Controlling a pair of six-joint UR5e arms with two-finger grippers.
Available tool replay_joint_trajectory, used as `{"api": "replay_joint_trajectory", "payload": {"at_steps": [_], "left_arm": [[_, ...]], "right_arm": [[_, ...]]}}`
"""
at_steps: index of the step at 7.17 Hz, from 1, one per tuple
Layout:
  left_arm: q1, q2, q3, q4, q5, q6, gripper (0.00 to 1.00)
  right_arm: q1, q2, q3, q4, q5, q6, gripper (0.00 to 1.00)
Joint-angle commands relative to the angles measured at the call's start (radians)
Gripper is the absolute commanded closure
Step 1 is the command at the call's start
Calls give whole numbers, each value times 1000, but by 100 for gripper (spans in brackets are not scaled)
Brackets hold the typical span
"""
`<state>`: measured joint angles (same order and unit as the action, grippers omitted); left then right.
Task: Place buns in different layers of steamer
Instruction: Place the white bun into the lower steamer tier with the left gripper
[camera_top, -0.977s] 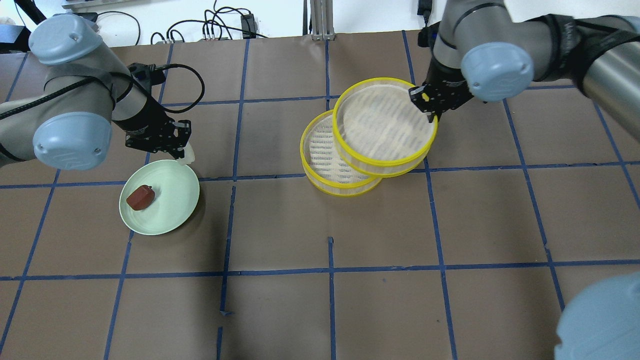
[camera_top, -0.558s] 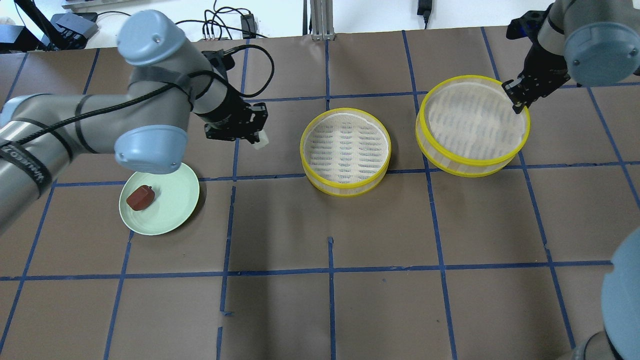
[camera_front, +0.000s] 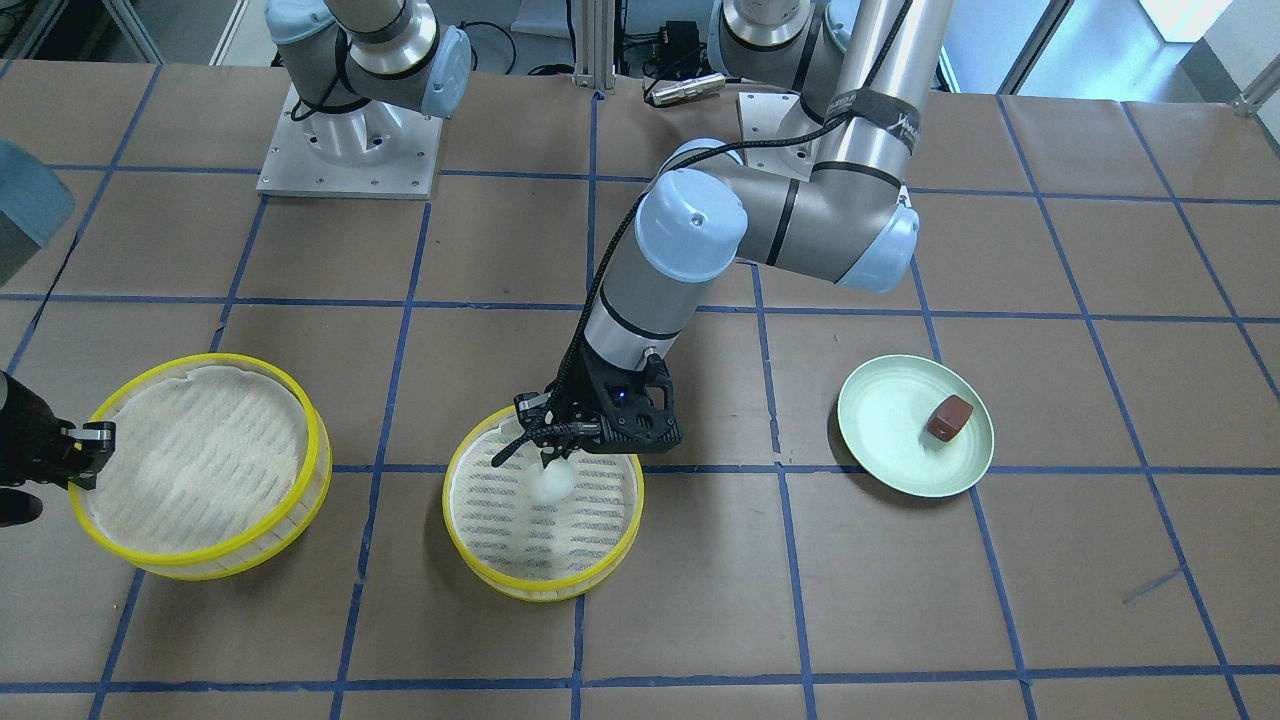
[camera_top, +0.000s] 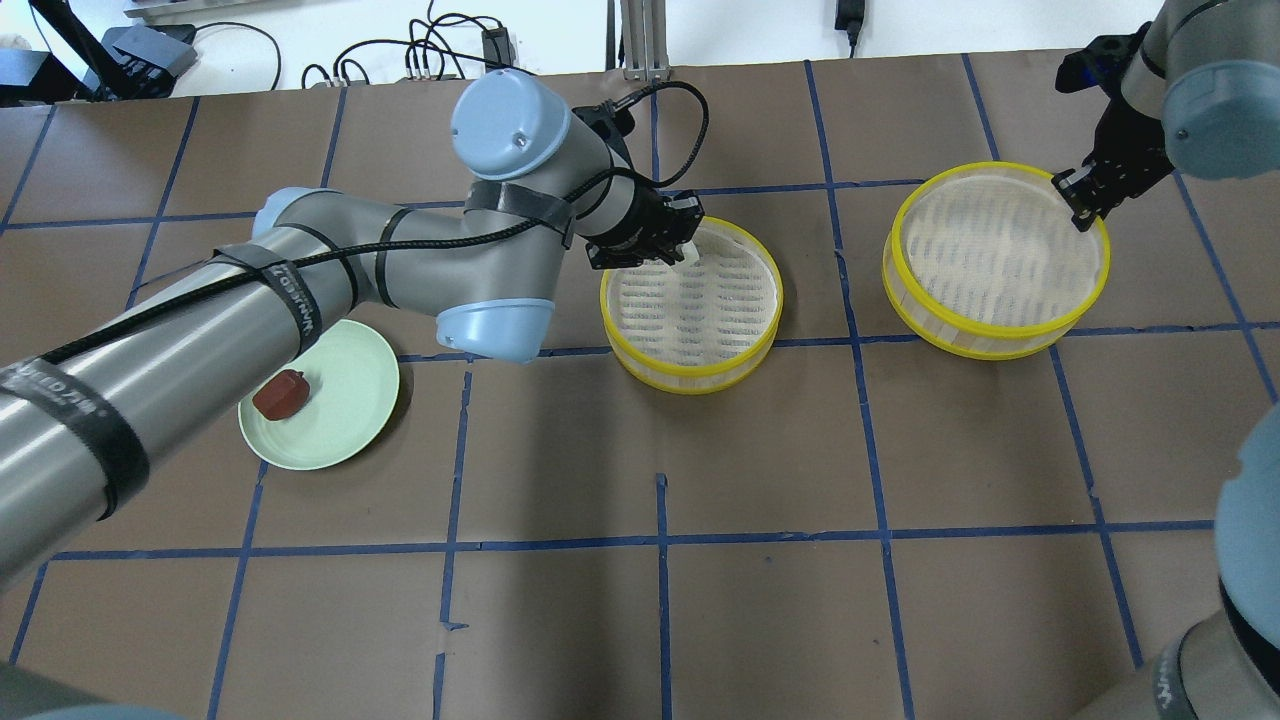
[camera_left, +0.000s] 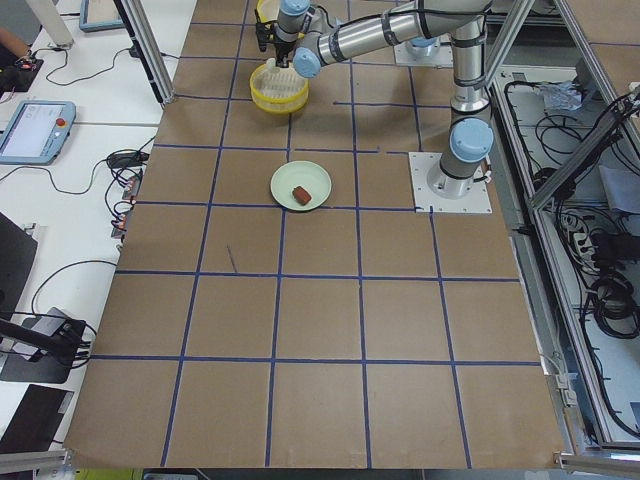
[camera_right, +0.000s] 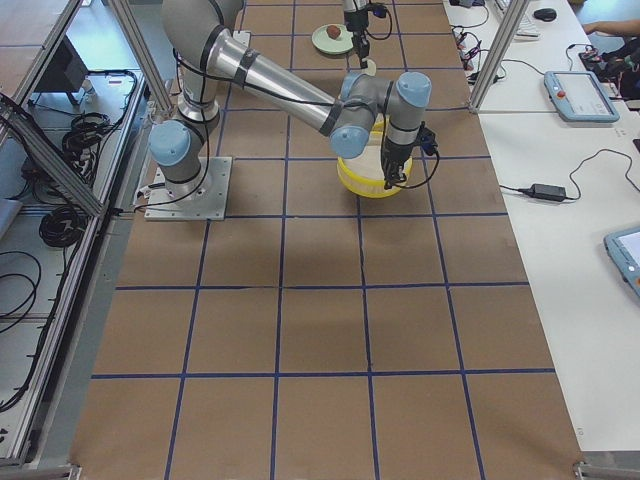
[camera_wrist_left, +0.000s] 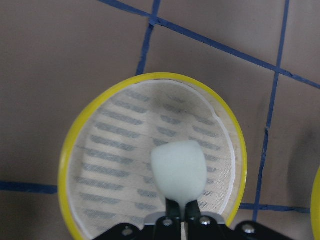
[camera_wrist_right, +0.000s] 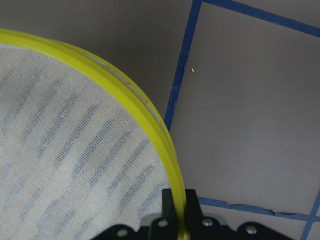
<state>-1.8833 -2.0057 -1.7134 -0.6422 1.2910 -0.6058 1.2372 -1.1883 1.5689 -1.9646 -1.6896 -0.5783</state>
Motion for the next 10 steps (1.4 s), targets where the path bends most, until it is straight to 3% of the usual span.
{"api": "replay_joint_trajectory", "payload": {"at_steps": [1,4,5,8,9,10], "left_arm": [[-8,-39,-6,10,1,-25,0],[-8,-22,-9,4,2,3,0],[19,20,-14,0,20,134,0],[307,193,-20,-378,63,528,0],[398,243,-28,-513,162,672,0],[502,246,-60,-531,266,855,0]], "right_arm": [[-1,-7,-15,9,-16,4,97],[18,-14,-61,35,-9,14,97],[48,-20,-66,42,-4,59,97],[172,-17,-61,46,86,327,97],[259,-13,-61,47,79,454,97],[324,-10,-59,53,83,589,97]]}}
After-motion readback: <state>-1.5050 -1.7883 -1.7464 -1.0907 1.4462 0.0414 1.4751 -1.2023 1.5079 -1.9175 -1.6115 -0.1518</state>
